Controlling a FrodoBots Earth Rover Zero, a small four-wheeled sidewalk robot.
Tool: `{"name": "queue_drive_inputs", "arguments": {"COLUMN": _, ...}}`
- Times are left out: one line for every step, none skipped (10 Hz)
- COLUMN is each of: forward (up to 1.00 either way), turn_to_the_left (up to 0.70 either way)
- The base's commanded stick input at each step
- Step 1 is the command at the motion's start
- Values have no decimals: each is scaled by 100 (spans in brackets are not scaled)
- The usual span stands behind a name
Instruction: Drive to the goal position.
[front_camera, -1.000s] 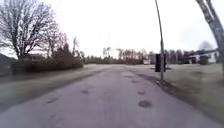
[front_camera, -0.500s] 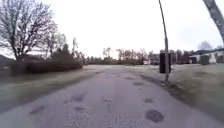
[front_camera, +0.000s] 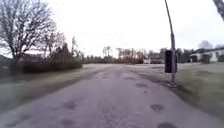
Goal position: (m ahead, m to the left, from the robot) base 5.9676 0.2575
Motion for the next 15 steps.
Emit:
{"name": "queue_drive_inputs", "arguments": {"forward": 85, "turn_to_the_left": 0}}
{"name": "queue_drive_inputs", "arguments": {"forward": 85, "turn_to_the_left": 0}}
{"name": "queue_drive_inputs", "arguments": {"forward": 85, "turn_to_the_left": 0}}
{"name": "queue_drive_inputs", "arguments": {"forward": 85, "turn_to_the_left": 0}}
{"name": "queue_drive_inputs", "arguments": {"forward": 85, "turn_to_the_left": 0}}
{"name": "queue_drive_inputs", "arguments": {"forward": 85, "turn_to_the_left": 0}}
{"name": "queue_drive_inputs", "arguments": {"forward": 85, "turn_to_the_left": 0}}
{"name": "queue_drive_inputs", "arguments": {"forward": 85, "turn_to_the_left": 0}}
{"name": "queue_drive_inputs", "arguments": {"forward": 85, "turn_to_the_left": 0}}
{"name": "queue_drive_inputs", "arguments": {"forward": 85, "turn_to_the_left": 0}}
{"name": "queue_drive_inputs", "arguments": {"forward": 85, "turn_to_the_left": 0}}
{"name": "queue_drive_inputs", "arguments": {"forward": 85, "turn_to_the_left": 0}}
{"name": "queue_drive_inputs", "arguments": {"forward": 85, "turn_to_the_left": 0}}
{"name": "queue_drive_inputs", "arguments": {"forward": 85, "turn_to_the_left": 0}}
{"name": "queue_drive_inputs", "arguments": {"forward": 85, "turn_to_the_left": 0}}
